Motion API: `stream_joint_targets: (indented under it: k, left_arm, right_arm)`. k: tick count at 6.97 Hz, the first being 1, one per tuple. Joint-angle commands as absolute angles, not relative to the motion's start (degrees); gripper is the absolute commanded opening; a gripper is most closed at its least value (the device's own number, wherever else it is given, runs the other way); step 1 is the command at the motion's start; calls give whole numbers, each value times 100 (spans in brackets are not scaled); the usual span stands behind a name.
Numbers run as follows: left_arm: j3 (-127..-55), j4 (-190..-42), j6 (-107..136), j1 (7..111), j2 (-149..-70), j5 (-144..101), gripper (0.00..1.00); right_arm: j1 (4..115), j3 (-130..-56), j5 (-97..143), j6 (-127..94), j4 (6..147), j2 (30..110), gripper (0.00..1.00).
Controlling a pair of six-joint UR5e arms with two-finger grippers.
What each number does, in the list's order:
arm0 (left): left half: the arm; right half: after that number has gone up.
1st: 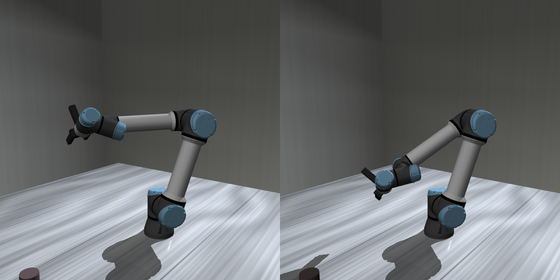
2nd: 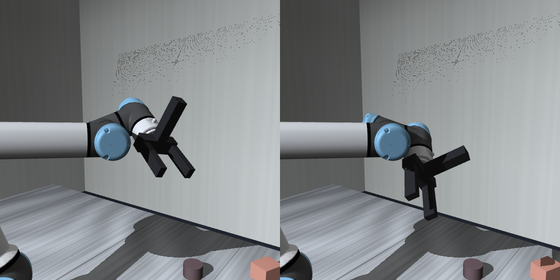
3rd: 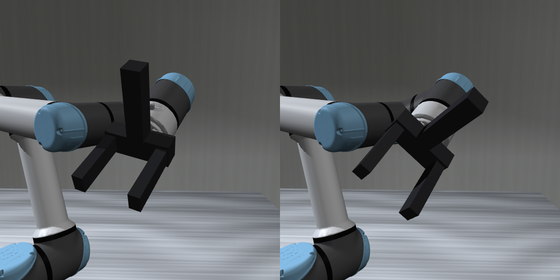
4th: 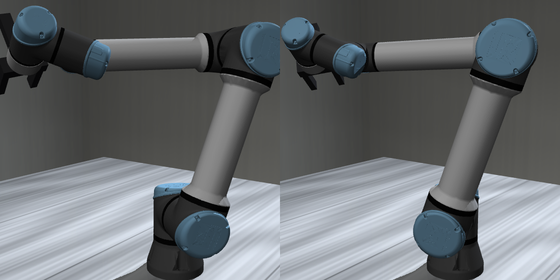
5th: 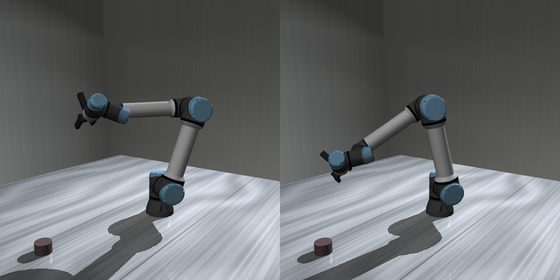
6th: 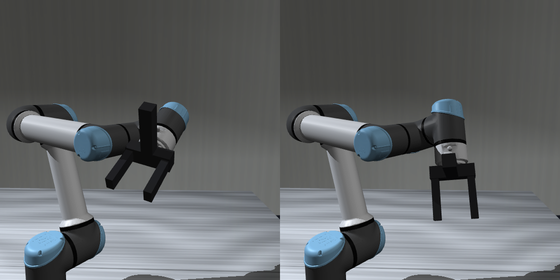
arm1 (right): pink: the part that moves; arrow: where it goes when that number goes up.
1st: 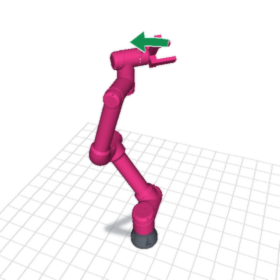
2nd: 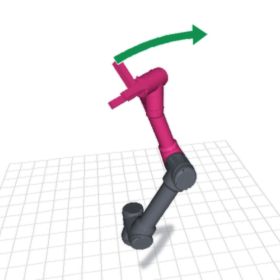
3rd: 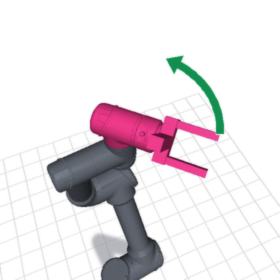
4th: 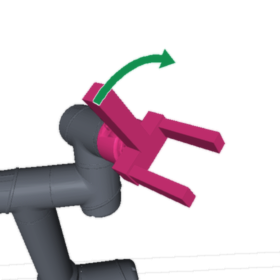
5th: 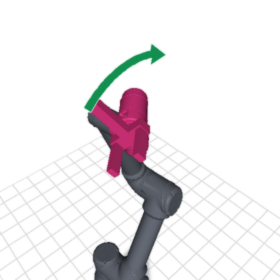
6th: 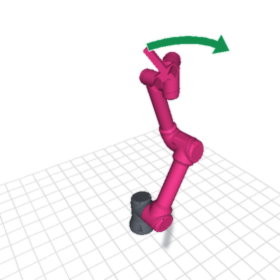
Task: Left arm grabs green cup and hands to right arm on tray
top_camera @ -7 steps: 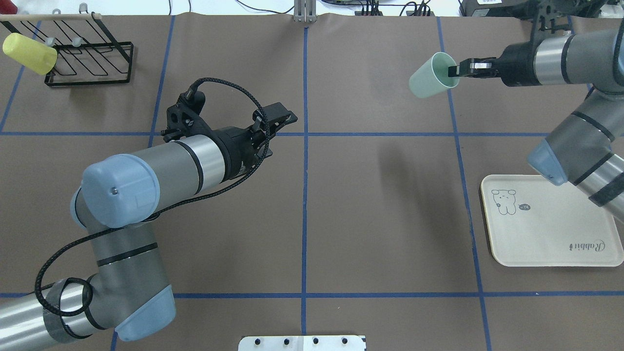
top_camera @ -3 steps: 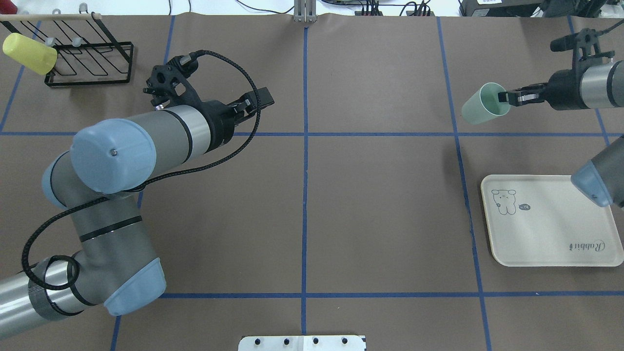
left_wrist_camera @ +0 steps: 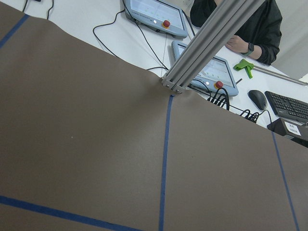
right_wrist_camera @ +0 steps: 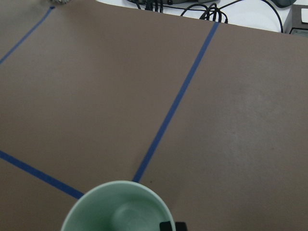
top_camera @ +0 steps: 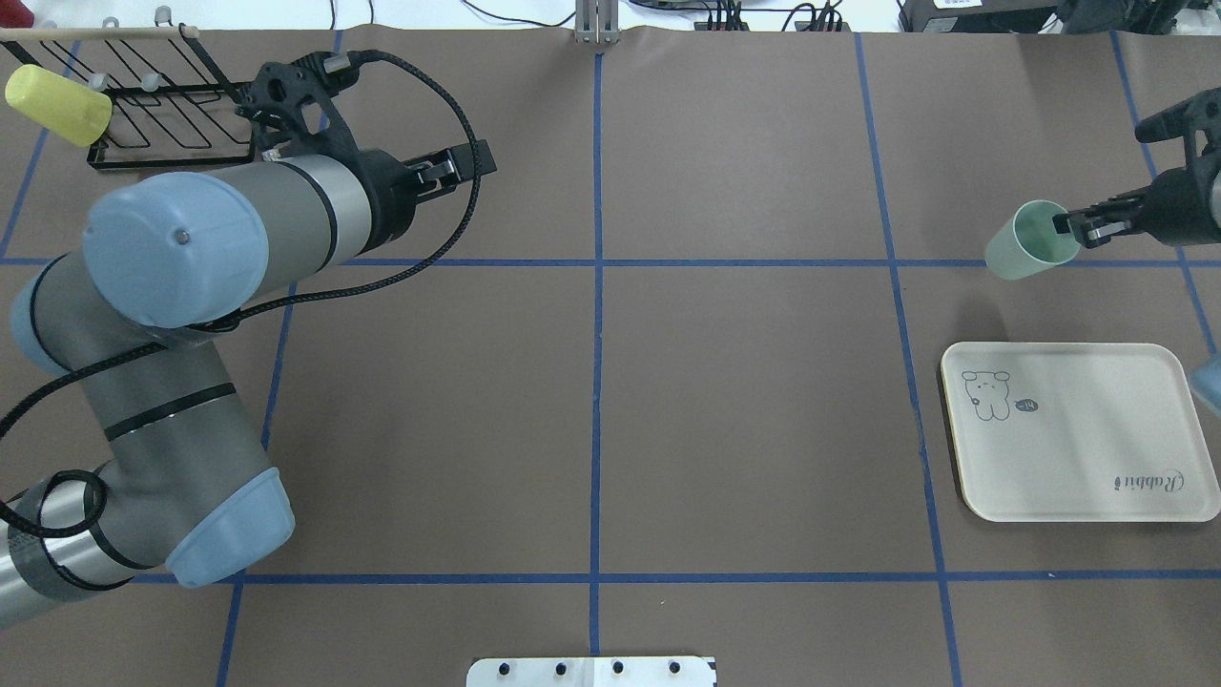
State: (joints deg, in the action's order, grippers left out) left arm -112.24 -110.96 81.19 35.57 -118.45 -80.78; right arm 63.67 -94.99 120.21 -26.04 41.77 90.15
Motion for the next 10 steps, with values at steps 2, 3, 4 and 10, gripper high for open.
stream_joint_targets:
  k: [2,3,4,10]
  left_arm:
    - [-11232,-11021,7481,3937,-11629,-8103,99]
    - [-11241,-11013,7462,3946,-11602,-8104,99]
    - [-11233,-11021,7462,3946,-11593,-8112,99]
    - [-11180,-11030,7462,3938,-11479,-8121,99]
  right_arm:
    - [6311,-10511,12076,-1961,5467,9937,0]
    - [6302,-10599,12163,-1960,5458,10132,0]
    - [6302,-10600,12495,-1960,5406,10177,0]
    - [5836,-10521,12507,-1916,5405,10230,0]
